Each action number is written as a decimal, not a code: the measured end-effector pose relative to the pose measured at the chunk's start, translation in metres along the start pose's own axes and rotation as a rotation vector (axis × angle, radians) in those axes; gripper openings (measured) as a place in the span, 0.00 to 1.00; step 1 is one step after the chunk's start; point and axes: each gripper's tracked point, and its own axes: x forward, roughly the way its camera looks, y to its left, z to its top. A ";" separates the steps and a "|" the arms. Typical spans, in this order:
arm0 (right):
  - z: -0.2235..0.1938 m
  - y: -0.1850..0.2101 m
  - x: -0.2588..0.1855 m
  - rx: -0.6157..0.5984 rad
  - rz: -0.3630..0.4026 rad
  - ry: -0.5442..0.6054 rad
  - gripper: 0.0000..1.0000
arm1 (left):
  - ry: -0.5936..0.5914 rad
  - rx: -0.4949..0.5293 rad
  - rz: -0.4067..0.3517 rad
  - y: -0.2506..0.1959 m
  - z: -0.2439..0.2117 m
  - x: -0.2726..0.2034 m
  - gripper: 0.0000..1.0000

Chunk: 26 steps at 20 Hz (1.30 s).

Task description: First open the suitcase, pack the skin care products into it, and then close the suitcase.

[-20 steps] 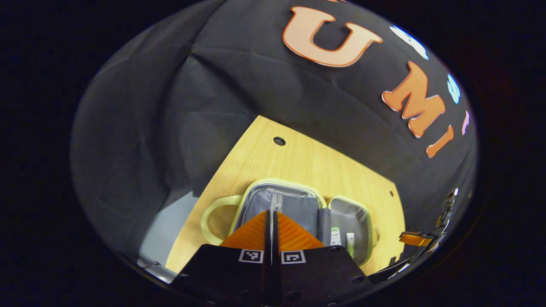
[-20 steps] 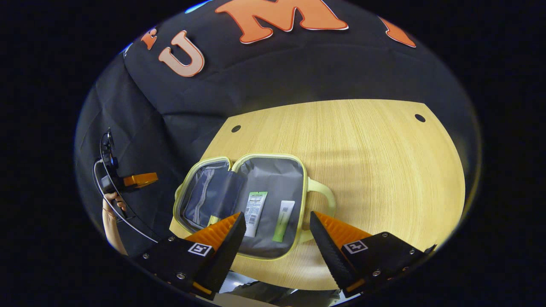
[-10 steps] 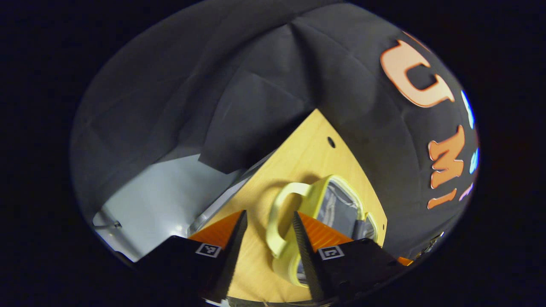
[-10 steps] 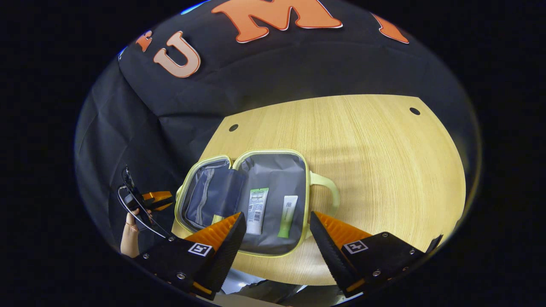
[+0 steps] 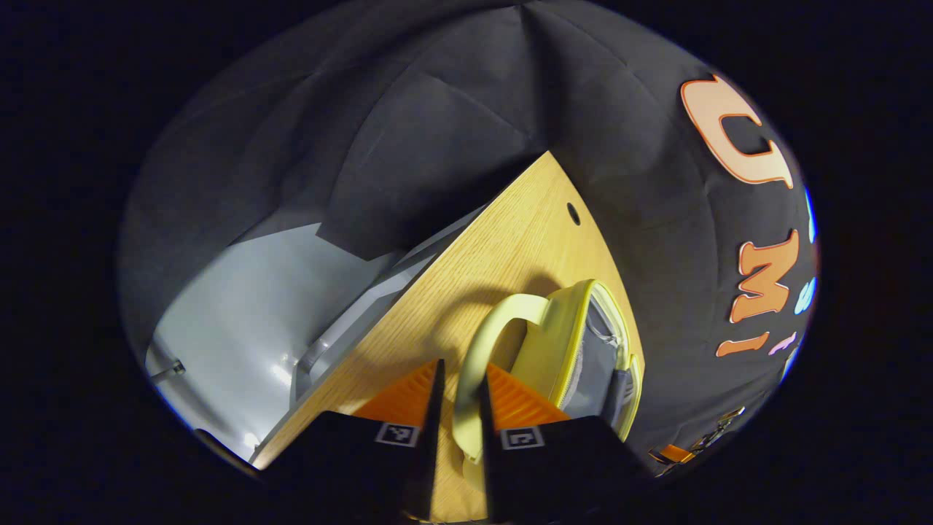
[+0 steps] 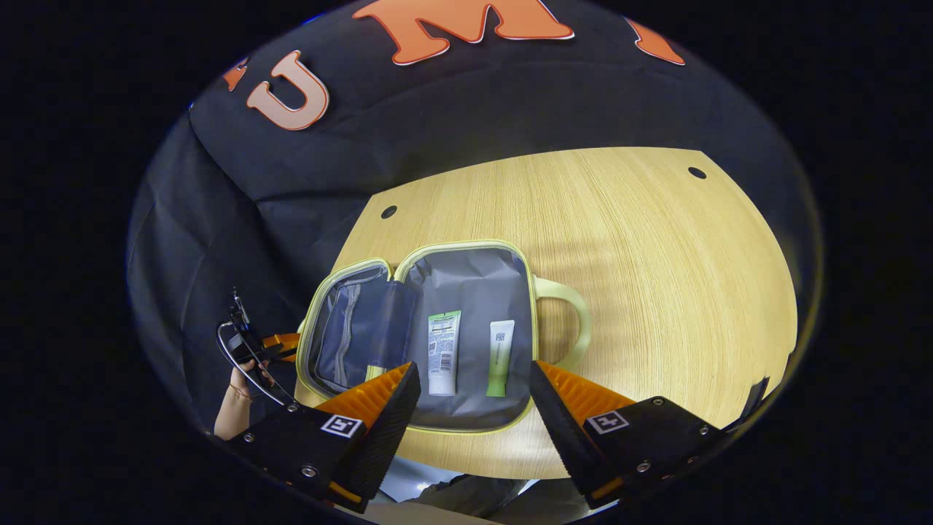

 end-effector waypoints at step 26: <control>0.086 -0.123 -0.058 -0.076 -0.052 -0.287 0.96 | -0.265 0.795 0.311 -0.292 -0.015 -0.134 0.12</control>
